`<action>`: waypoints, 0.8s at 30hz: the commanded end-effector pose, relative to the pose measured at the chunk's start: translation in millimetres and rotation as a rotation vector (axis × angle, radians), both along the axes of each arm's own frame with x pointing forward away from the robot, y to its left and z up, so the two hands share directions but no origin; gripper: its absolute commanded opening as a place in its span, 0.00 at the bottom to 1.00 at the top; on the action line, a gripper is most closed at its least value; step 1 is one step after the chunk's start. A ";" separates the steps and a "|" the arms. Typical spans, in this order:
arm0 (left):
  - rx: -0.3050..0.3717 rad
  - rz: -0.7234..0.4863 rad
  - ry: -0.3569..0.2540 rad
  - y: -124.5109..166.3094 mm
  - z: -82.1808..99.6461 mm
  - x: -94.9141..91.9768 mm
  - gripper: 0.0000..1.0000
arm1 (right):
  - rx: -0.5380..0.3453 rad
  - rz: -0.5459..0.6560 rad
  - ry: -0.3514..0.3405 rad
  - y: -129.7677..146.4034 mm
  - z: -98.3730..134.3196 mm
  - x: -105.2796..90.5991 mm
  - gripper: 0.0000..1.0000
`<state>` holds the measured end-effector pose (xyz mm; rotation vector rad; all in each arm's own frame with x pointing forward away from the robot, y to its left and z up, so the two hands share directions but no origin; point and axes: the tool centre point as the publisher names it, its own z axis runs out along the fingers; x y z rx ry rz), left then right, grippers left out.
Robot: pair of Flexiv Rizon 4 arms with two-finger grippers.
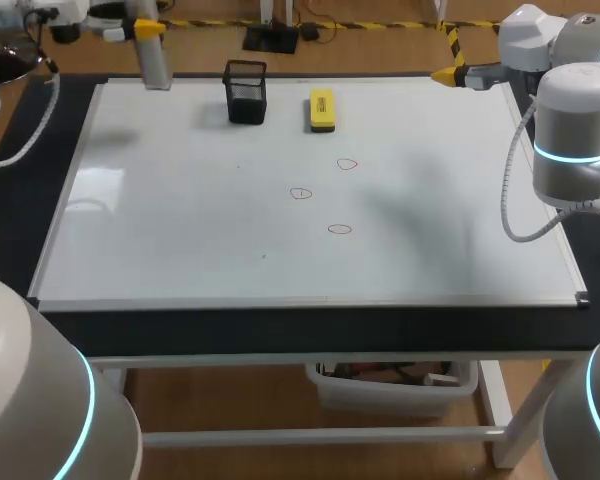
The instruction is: Pick up the inspection probe, press it on each red-marked spot on the whiteboard one by one, put down the probe, pick up the eraser, and wipe off all the red marks.
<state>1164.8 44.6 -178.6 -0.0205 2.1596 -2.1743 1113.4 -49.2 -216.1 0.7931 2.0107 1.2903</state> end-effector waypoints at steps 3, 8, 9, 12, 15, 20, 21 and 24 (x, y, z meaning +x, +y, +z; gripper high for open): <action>-0.010 0.136 0.004 10.5 -8.3 -32.6 0.00 | -0.001 0.000 0.001 -0.2 0.0 0.3 1.00; -0.019 0.132 0.001 11.8 -11.9 -36.5 0.00 | -0.001 0.000 0.001 -0.2 0.0 0.3 1.00; -0.019 0.131 0.000 11.9 -13.0 -36.5 0.00 | -0.001 0.000 0.001 -0.2 0.0 0.3 1.00; -0.018 0.130 0.001 12.6 -15.4 -36.4 0.00 | -0.001 0.000 0.001 -0.2 0.0 0.3 1.00; -0.018 0.131 0.008 13.2 -18.2 -37.0 0.00 | -0.001 0.000 0.001 -0.2 0.0 0.3 1.00; -0.002 0.152 0.026 15.1 -20.7 -37.2 0.00 | -0.001 0.000 0.001 -0.2 0.0 0.3 1.00; -0.002 0.152 0.026 15.1 -20.7 -37.2 0.00 | -0.001 0.000 0.001 -0.2 0.0 0.3 1.00; -0.002 0.152 0.026 15.1 -20.7 -37.2 0.00 | -0.001 0.000 0.001 -0.2 0.0 0.3 1.00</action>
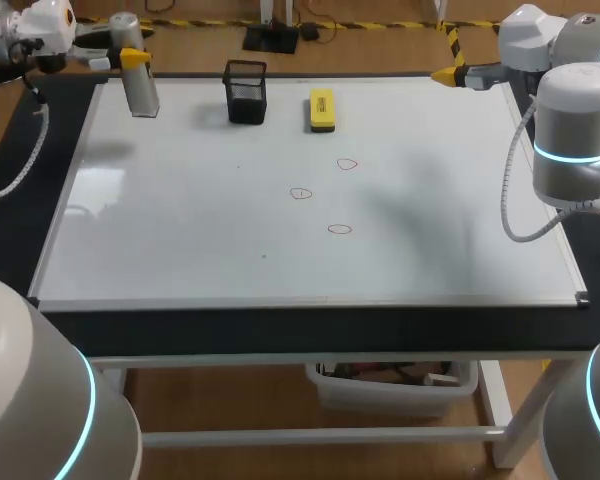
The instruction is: Pick up the inspection probe, press it on each red-marked spot on the whiteboard one by one, put down the probe, pick up the eraser, and wipe off all the red marks.
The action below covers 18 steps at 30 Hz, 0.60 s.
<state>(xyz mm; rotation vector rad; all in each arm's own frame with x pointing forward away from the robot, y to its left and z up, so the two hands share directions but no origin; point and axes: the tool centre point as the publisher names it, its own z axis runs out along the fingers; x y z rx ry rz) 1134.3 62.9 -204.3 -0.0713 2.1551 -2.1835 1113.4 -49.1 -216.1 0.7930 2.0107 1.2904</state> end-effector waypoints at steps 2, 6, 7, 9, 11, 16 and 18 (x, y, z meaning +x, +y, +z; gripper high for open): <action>0.007 0.132 0.000 -3.2 5.0 -6.7 0.00 | -0.001 0.000 0.001 -0.2 -0.1 0.3 1.00; 0.007 0.132 0.000 -3.2 5.0 -6.7 0.00 | -0.004 0.059 -0.003 -13.2 -3.1 16.5 1.00; 0.007 0.132 0.000 -3.2 5.0 -6.7 0.00 | -0.022 0.089 0.012 -14.8 -6.7 20.1 1.00; 0.007 0.132 0.000 -3.2 5.0 -6.7 0.00 | -0.065 0.178 0.029 -14.0 -10.5 27.1 1.00; 0.007 0.132 0.000 -3.2 5.0 -6.7 0.00 | -0.106 0.278 0.045 -10.6 -12.0 33.9 1.00; 0.007 0.132 0.000 -3.2 5.0 -6.7 0.00 | -0.237 0.531 0.042 5.1 -14.2 50.3 1.00; 0.007 0.132 0.000 -3.2 5.0 -6.7 0.00 | -0.298 0.626 0.048 14.7 -15.9 56.9 1.00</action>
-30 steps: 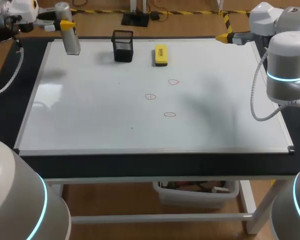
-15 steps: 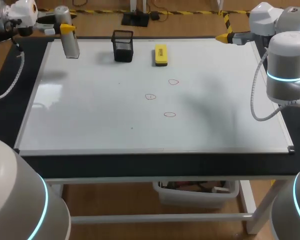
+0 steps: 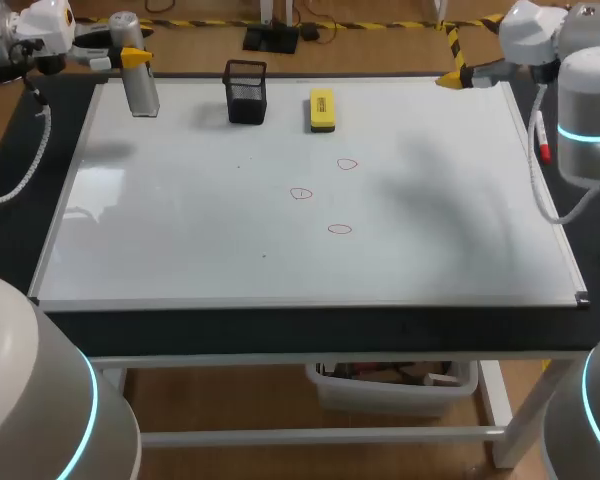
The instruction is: Pick up the inspection probe, press it on each red-marked spot on the whiteboard one by one, put down the probe, pick up the eraser, and wipe off all the red marks.
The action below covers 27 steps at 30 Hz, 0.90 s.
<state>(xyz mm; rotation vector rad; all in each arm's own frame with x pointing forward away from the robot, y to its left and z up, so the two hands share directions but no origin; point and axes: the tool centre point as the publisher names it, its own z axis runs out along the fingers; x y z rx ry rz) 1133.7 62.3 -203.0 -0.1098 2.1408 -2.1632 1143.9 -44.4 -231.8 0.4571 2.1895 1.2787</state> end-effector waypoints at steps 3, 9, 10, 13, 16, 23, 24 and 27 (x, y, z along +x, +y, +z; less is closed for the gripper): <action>0.005 0.097 -0.001 -2.6 3.7 -6.2 0.00 | -0.175 0.467 0.107 26.1 1.0 35.9 1.00; 0.005 0.097 -0.001 -2.6 3.7 -6.2 0.00 | -0.329 0.634 0.119 49.7 -3.4 50.9 1.00; 0.005 0.097 -0.001 -2.6 3.7 -6.2 0.00 | -0.380 0.665 0.116 53.0 -5.4 52.7 1.00; 0.005 0.097 -0.001 -2.6 3.7 -6.2 0.00 | -0.488 0.753 0.108 63.1 -9.5 56.1 1.00; 0.005 0.097 -0.001 -2.6 3.7 -6.2 0.00 | -0.599 0.843 0.095 72.5 -13.7 58.7 1.00; 0.005 0.097 -0.001 -2.6 3.7 -6.2 0.00 | -0.843 1.032 0.071 86.7 -27.8 59.3 1.00; 0.005 0.097 -0.001 -2.6 3.7 -6.2 0.00 | -0.867 1.057 0.064 88.8 -29.2 58.5 1.00; 0.005 0.097 -0.001 -2.6 3.7 -6.2 0.00 | -0.946 1.143 0.057 93.2 -38.5 54.9 1.00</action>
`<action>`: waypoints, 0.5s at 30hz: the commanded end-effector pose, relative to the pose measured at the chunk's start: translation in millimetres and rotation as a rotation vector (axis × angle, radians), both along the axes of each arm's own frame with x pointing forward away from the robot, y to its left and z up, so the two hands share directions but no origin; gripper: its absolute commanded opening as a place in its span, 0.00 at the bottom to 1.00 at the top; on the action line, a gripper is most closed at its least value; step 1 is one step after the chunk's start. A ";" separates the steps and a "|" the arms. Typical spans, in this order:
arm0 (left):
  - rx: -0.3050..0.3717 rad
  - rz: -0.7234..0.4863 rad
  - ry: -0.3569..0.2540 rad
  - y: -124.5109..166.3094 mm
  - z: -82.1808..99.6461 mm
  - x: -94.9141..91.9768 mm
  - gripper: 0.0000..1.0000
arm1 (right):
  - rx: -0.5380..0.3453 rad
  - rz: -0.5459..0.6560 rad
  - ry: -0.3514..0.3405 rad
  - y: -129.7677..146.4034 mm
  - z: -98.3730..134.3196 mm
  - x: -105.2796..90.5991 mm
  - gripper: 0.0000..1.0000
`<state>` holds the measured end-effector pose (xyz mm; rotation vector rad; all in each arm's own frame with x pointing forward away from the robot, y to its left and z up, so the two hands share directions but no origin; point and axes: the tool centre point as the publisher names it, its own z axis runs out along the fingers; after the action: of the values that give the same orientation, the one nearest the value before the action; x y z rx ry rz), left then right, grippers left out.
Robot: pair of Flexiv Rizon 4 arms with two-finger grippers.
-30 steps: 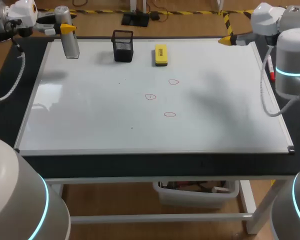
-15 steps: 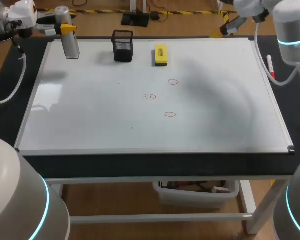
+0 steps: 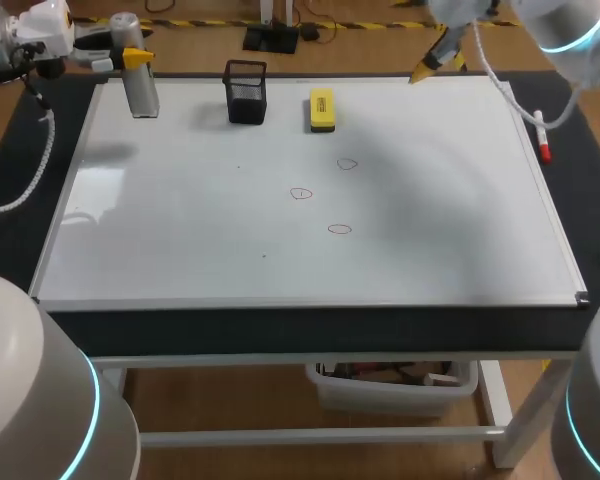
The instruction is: Pick up the inspection probe, press it on each red-marked spot on the whiteboard one by one, put down the probe, pick up the eraser, and wipe off all the red marks.
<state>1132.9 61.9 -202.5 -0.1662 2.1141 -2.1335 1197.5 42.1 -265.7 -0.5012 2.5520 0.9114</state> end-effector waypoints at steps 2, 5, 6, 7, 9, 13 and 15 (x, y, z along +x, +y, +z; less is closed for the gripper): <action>0.005 0.043 -0.002 -2.2 3.2 -5.4 0.00 | -0.507 0.518 0.096 10.9 -8.9 -1.9 1.00; 0.005 0.043 -0.002 -2.2 3.2 -5.4 0.00 | -0.574 0.590 0.043 12.0 -16.0 -2.2 1.00; 0.005 0.043 -0.002 -2.2 3.2 -5.4 0.00 | -0.597 0.610 0.025 12.1 -15.5 -1.9 1.00; 0.005 0.043 -0.002 -2.2 3.2 -5.4 0.00 | -0.603 0.621 0.019 12.5 -15.1 -1.8 1.00; 0.005 0.043 -0.002 -2.2 3.2 -5.4 0.00 | -0.667 0.631 -0.025 12.8 -16.9 0.8 1.00; 0.005 0.043 -0.002 -2.2 3.2 -5.4 0.00 | -0.619 0.538 -0.061 13.4 -19.5 9.3 1.00; 0.005 0.043 -0.002 -2.2 3.2 -5.4 0.00 | -0.619 0.538 -0.061 13.4 -19.5 9.3 1.00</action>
<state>1132.0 62.1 -202.1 -0.1923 2.1012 -2.1190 1207.5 50.7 -288.1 -1.1303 2.5249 0.5247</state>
